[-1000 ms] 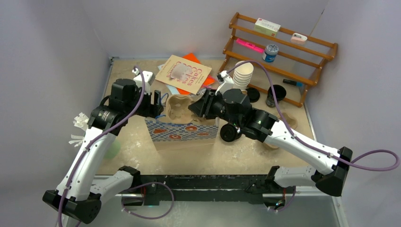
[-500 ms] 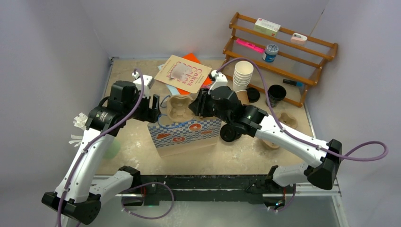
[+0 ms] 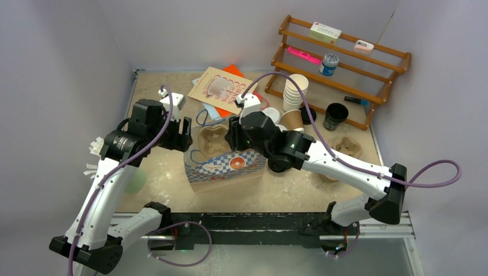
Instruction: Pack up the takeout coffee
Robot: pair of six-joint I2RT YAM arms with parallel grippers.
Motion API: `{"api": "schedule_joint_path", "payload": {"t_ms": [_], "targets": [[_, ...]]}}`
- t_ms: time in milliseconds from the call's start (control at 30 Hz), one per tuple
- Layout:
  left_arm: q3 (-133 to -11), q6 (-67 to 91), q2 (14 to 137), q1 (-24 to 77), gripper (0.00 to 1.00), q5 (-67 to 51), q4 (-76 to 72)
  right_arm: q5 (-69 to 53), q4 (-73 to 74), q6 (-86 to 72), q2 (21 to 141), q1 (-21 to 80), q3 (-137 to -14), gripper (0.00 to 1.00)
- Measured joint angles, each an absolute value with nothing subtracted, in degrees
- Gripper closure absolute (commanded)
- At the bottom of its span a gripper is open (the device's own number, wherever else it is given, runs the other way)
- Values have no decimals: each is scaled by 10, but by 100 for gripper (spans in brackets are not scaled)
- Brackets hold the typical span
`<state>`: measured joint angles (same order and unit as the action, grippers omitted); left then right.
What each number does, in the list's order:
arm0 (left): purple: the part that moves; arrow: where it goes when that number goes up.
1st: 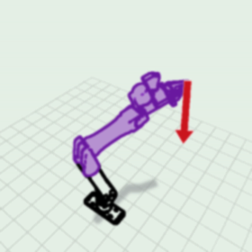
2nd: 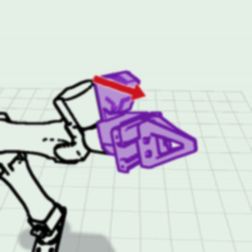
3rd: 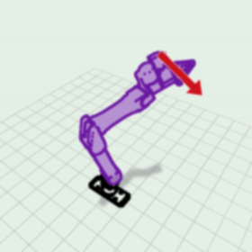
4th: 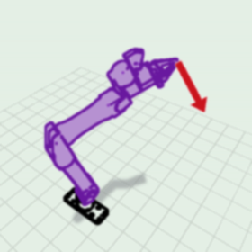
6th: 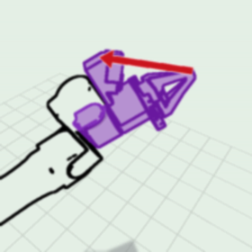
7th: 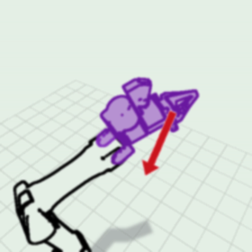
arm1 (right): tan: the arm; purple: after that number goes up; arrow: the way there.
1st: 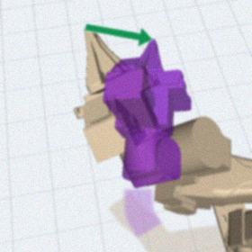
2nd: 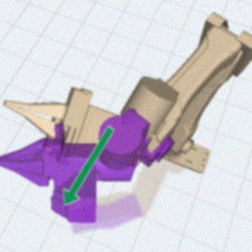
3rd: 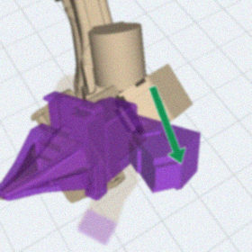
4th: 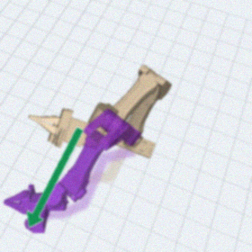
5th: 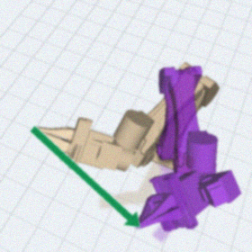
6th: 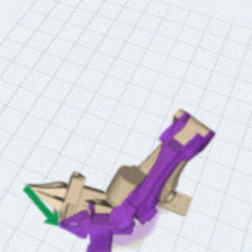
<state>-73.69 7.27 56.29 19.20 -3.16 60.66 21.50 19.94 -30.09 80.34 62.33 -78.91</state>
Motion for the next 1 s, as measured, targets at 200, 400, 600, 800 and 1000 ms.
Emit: {"api": "schedule_joint_path", "payload": {"t_ms": [200,400,600,800,1000], "targets": [[-744,73,559,192,34,-18,610,249,213,-286,804,623,-789,66],[-753,72,557,192,34,-15,610,265,253,-283,832,623,-821,65],[-758,57,557,192,32,-34,621,277,264,-285,837,623,-834,63],[-761,47,559,192,32,-88,636,307,271,-291,857,623,-888,64],[-761,47,571,193,34,-105,658,335,274,-298,880,623,-899,64]]}}
